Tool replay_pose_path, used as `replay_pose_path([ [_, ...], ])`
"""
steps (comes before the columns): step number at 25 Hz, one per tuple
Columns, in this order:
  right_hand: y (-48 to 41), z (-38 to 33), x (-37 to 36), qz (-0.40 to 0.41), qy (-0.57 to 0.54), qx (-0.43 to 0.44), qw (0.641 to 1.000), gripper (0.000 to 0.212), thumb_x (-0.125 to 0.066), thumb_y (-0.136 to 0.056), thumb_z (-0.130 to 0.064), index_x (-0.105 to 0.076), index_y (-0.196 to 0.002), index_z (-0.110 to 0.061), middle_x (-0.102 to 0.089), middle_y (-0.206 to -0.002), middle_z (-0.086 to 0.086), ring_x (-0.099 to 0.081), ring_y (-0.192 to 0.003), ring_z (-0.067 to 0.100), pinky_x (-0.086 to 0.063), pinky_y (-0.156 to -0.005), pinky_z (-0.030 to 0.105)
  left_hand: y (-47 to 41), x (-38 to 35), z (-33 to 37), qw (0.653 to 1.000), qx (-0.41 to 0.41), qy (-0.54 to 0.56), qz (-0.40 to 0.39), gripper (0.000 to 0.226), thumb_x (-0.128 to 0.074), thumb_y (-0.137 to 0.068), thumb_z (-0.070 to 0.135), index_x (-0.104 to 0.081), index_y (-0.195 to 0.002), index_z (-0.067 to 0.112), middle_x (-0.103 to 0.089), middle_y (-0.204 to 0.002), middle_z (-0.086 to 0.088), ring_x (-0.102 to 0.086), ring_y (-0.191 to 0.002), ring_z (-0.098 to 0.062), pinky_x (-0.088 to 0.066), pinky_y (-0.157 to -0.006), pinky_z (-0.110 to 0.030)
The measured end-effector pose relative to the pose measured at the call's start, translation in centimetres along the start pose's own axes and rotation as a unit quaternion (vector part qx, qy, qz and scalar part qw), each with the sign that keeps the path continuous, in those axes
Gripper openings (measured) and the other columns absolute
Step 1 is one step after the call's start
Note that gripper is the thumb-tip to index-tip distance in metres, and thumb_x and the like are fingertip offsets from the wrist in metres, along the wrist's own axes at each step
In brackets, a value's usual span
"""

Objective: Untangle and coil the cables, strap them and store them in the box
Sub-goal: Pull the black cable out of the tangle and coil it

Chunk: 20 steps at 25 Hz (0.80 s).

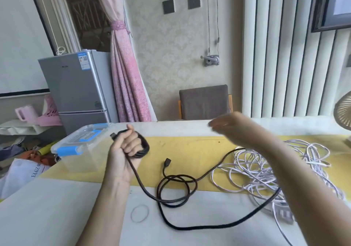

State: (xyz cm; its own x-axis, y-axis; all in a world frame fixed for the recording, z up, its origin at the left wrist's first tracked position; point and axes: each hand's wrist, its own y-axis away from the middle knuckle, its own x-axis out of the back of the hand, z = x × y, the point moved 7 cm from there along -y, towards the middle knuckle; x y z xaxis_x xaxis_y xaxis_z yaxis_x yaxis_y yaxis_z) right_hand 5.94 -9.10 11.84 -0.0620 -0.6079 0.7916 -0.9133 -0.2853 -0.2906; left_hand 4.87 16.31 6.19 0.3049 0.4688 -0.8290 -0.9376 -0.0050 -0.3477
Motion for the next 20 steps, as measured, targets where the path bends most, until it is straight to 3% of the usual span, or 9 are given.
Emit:
replay_pose_path([
  [2, 1.3, -3.7, -5.5, -0.145, -0.112, 0.049, 0.982, 0.029, -0.058, -0.089, -0.037, -0.072, -0.099, -0.014, -0.072, -0.098, 0.003, -0.065, -0.096, 0.018, -0.049, -0.089, 0.032, 0.1, -1.2, -2.2, 0.997, 0.022, -0.067, -0.012, 0.029, -0.079, -0.059, 0.002, -0.06, -0.078, 0.012, -0.03, -0.045, 0.011, -0.018, -0.038, -0.003, -0.029, -0.03, -0.016],
  [4, 3.1, -5.7, -10.5, -0.272, -0.139, 0.067, 0.95, 0.038, -0.059, -0.083, -0.056, -0.069, -0.096, -0.022, -0.071, -0.095, -0.007, -0.064, -0.092, 0.009, -0.048, -0.087, 0.027, 0.4, -2.2, -3.8, 0.994, 0.043, -0.1, -0.023, 0.036, -0.083, -0.054, 0.004, -0.058, -0.079, 0.012, -0.032, -0.043, 0.009, -0.019, -0.036, -0.004, -0.027, -0.029, -0.015],
  [7, 5.0, -6.6, -14.6, -0.399, -0.192, 0.097, 0.891, 0.022, -0.055, -0.093, -0.039, -0.065, -0.096, -0.02, -0.067, -0.081, -0.006, -0.056, -0.073, 0.009, -0.044, -0.077, 0.02, 0.7, -2.5, -4.7, 0.991, 0.116, -0.035, -0.062, 0.011, -0.065, -0.078, 0.003, -0.061, -0.088, 0.005, -0.032, -0.048, 0.006, -0.025, -0.04, -0.004, -0.034, -0.035, -0.017],
  [9, 5.4, -6.2, -14.3, -0.443, -0.253, 0.099, 0.854, 0.021, -0.047, -0.099, -0.026, -0.064, -0.096, -0.014, -0.051, -0.062, -0.005, -0.042, -0.057, 0.011, -0.037, -0.06, 0.018, 1.6, -3.0, -4.6, 0.979, 0.183, -0.023, -0.084, 0.019, -0.039, -0.094, 0.008, -0.056, -0.099, 0.0, -0.033, -0.052, 0.002, -0.029, -0.04, -0.007, -0.031, -0.04, -0.02],
  [11, 4.9, -5.4, -13.3, -0.444, -0.251, 0.096, 0.855, 0.027, -0.048, -0.098, -0.03, -0.065, -0.085, -0.014, -0.035, -0.055, -0.006, -0.027, -0.052, 0.012, -0.024, -0.052, 0.021, 3.0, -4.1, -4.7, 0.959, 0.237, -0.053, -0.142, 0.021, -0.033, -0.095, 0.012, -0.052, -0.092, 0.002, -0.029, -0.046, 0.003, -0.024, -0.035, -0.005, -0.023, -0.036, -0.018],
  [14, 3.2, -3.4, -11.6, -0.367, -0.08, 0.112, 0.92, 0.033, -0.061, -0.087, -0.046, -0.06, -0.065, -0.021, -0.038, -0.053, -0.006, -0.032, -0.052, 0.011, -0.027, -0.052, 0.02, 5.3, -5.3, -6.5, 0.893, 0.33, -0.13, -0.276, 0.018, -0.039, -0.094, 0.013, -0.04, -0.076, 0.013, -0.022, -0.042, 0.006, -0.017, -0.033, -0.003, -0.013, -0.03, -0.015],
  [17, 1.6, -1.5, -9.0, -0.248, 0.062, 0.093, 0.962, 0.035, -0.074, -0.072, -0.05, -0.057, -0.059, -0.022, -0.046, -0.051, -0.008, -0.039, -0.051, 0.009, -0.032, -0.051, 0.023, 6.4, -4.0, -7.2, 0.833, 0.41, -0.201, -0.313, 0.023, -0.04, -0.098, 0.017, -0.043, -0.075, 0.015, -0.022, -0.045, 0.007, -0.015, -0.034, -0.001, -0.015, -0.03, -0.014],
  [20, 0.6, -0.4, -5.7, -0.14, 0.055, 0.052, 0.987, 0.034, -0.077, -0.07, -0.047, -0.06, -0.057, -0.02, -0.05, -0.053, -0.003, -0.041, -0.05, 0.012, -0.031, -0.045, 0.021, 6.1, -2.3, -6.9, 0.796, 0.412, -0.335, -0.29, 0.032, -0.053, -0.093, 0.041, -0.056, -0.072, 0.018, -0.034, -0.046, 0.013, -0.024, -0.034, 0.004, -0.018, -0.031, -0.01],
])
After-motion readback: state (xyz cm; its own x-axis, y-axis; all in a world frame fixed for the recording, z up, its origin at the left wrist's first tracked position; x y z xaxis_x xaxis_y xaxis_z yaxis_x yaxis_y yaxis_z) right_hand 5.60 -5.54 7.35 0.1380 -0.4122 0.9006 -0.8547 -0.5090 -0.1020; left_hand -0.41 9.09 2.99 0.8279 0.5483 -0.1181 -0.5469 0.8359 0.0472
